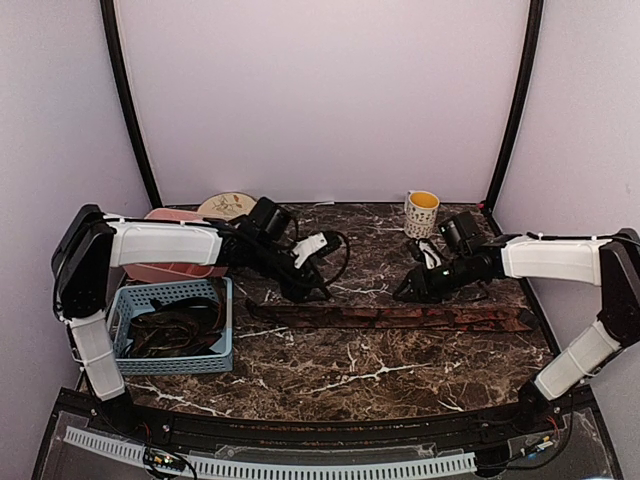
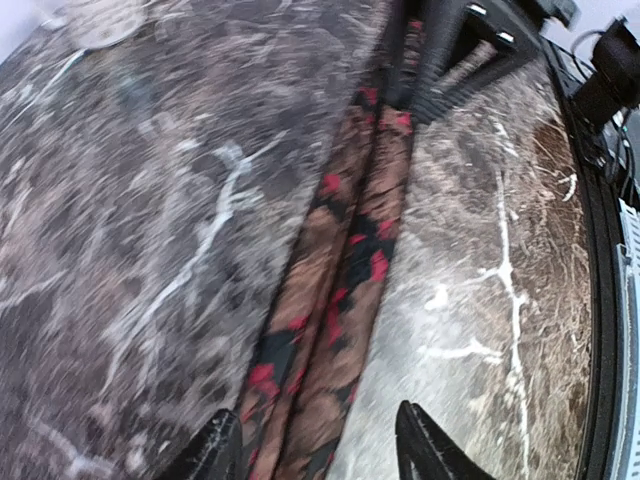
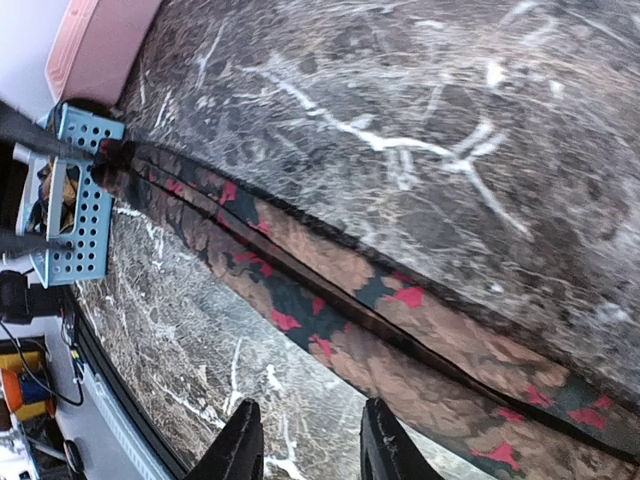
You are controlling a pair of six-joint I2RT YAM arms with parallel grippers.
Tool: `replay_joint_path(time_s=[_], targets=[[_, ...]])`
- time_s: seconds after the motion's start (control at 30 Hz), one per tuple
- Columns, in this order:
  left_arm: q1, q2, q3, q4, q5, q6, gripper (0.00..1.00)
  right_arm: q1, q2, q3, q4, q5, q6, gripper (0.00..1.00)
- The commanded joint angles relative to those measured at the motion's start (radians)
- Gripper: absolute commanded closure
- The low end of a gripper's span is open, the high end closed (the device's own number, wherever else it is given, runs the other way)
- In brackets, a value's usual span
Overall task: Roll the ties
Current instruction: Adjust the tie at the center of the board.
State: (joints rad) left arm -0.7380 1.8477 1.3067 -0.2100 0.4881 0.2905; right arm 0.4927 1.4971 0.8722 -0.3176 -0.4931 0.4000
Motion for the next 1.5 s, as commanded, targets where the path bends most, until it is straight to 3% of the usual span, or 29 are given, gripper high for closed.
replay_joint_path(time_s=[0.0, 0.13, 0.5, 0.57, 0.67, 0.73, 0.87, 1.2, 1.37, 1.47], targets=[[-0.114, 0.106, 0.094, 0.092, -0.003, -0.020, 0.45, -0.081, -0.079, -0.059, -0.012, 0.019, 0.023, 0.68], [-0.160, 0.251, 0.239, 0.089, 0.009, -0.015, 0.45, -0.166, -0.131, -0.104, -0.049, 0.013, 0.002, 0.68], [-0.219, 0.410, 0.327, 0.072, -0.010, -0.002, 0.46, -0.326, -0.124, -0.179, -0.071, 0.002, 0.004, 0.72], [-0.219, 0.415, 0.333, 0.057, -0.034, 0.000, 0.55, -0.350, -0.110, -0.194, -0.067, 0.007, 0.004, 0.72], [-0.219, 0.403, 0.335, 0.004, -0.065, 0.027, 0.77, -0.383, -0.078, -0.217, -0.058, 0.012, 0.003, 0.72], [-0.218, 0.375, 0.320, -0.040, -0.084, 0.043, 0.90, -0.405, -0.054, -0.223, -0.057, 0.016, 0.008, 0.72], [-0.208, 0.229, 0.202, -0.012, -0.113, 0.056, 1.00, -0.445, -0.006, -0.238, -0.051, 0.032, 0.027, 0.73], [-0.063, -0.079, -0.062, 0.028, -0.110, -0.001, 1.00, -0.505, -0.052, -0.255, -0.049, 0.050, 0.057, 0.70], [-0.043, -0.145, -0.077, 0.028, -0.126, -0.005, 1.00, -0.509, -0.069, -0.246, -0.082, 0.113, 0.049, 0.67], [-0.016, -0.206, -0.088, 0.102, -0.108, -0.082, 1.00, -0.536, -0.031, -0.246, -0.085, 0.130, 0.062, 0.68]])
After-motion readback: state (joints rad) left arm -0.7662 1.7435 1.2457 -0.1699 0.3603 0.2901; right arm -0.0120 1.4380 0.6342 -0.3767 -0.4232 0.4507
